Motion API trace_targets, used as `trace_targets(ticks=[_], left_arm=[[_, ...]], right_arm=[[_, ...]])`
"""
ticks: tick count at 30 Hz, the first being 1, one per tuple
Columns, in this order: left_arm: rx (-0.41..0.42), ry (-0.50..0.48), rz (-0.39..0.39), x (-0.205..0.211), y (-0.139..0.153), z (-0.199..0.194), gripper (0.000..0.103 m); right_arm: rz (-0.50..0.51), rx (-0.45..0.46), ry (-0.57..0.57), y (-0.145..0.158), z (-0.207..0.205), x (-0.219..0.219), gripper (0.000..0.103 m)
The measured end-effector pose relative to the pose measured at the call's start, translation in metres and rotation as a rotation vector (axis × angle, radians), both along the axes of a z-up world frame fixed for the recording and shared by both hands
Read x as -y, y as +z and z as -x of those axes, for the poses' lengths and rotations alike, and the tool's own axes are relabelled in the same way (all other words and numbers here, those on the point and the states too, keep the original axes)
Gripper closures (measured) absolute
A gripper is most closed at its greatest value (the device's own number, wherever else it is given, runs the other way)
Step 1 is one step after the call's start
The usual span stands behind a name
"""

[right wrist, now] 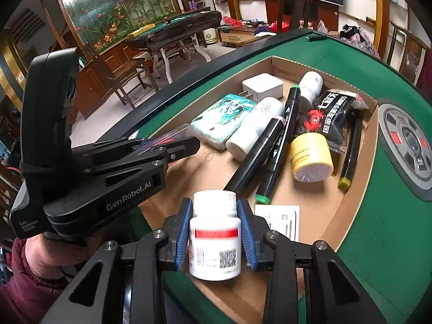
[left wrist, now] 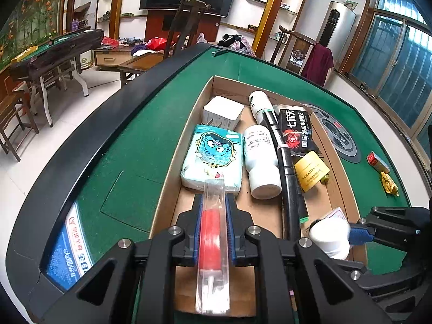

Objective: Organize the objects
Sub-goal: 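Lower the tube into the cardboard box and open the left tool while the right tool releases the bottle there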

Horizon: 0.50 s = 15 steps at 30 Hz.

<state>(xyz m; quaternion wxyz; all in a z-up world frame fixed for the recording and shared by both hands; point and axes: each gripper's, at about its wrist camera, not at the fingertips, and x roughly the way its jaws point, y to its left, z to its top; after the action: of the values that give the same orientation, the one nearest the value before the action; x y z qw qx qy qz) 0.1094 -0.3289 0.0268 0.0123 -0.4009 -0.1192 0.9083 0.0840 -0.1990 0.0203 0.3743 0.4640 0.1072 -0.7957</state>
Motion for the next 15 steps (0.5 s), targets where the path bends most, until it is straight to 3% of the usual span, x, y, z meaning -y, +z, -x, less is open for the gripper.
trace_targets(ticks=[6, 8, 13, 14, 15], left_arm=[[-0.009, 0.000, -0.008, 0.000, 0.000, 0.003, 0.086], [-0.016, -0.004, -0.019, 0.000, 0.002, 0.002, 0.069], [-0.063, 0.012, -0.132, 0.010, 0.011, -0.007, 0.045], [-0.067, 0.019, -0.155, 0.013, 0.014, -0.010, 0.035], [-0.070, 0.028, -0.146, 0.012, 0.016, -0.012, 0.034]], right_arm=[[-0.028, -0.040, -0.010, 0.000, 0.006, 0.004, 0.065], [-0.036, -0.044, -0.002, -0.001, 0.008, 0.007, 0.065], [0.051, 0.083, 0.014, 0.011, 0.022, -0.007, 0.048], [0.079, 0.100, -0.001, 0.016, 0.027, -0.014, 0.043], [0.094, 0.109, -0.018, 0.020, 0.031, -0.020, 0.039]])
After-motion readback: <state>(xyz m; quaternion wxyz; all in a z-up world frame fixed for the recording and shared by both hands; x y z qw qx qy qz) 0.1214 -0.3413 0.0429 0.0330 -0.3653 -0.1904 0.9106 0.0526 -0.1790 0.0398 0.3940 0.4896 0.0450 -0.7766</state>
